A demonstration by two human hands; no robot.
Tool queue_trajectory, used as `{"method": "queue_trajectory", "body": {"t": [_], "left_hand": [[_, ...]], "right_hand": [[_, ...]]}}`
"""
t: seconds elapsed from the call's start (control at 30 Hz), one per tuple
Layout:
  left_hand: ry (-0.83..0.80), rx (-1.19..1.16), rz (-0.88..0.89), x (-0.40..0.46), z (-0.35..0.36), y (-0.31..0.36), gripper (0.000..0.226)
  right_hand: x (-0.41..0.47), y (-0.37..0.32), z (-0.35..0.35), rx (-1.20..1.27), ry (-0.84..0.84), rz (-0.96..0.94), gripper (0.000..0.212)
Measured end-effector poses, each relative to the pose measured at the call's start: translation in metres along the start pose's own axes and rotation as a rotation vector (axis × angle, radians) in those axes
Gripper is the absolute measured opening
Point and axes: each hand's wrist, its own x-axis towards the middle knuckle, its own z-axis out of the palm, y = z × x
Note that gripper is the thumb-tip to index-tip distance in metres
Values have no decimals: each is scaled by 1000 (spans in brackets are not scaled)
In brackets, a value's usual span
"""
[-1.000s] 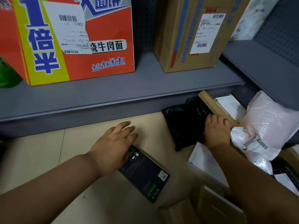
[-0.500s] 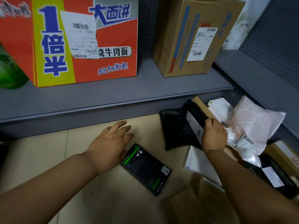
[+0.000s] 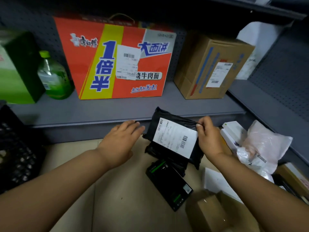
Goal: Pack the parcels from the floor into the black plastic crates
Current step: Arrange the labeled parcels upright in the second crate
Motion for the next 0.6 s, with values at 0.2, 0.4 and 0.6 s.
{"method": "queue_trajectory", "body": {"t": [0.2,0.4,0.6], "left_hand": [[22,53,22,-37,-35,-49,112],[-25,218,60,-69,-60,-87,129],[-109,138,26,-103,-64,-106,123]], "right_hand": [[3,-93,25,252,-144,-20,17],[-4,-161,50,383,-356,14,24],[-13,-192,64,474,-424,77,23]]}}
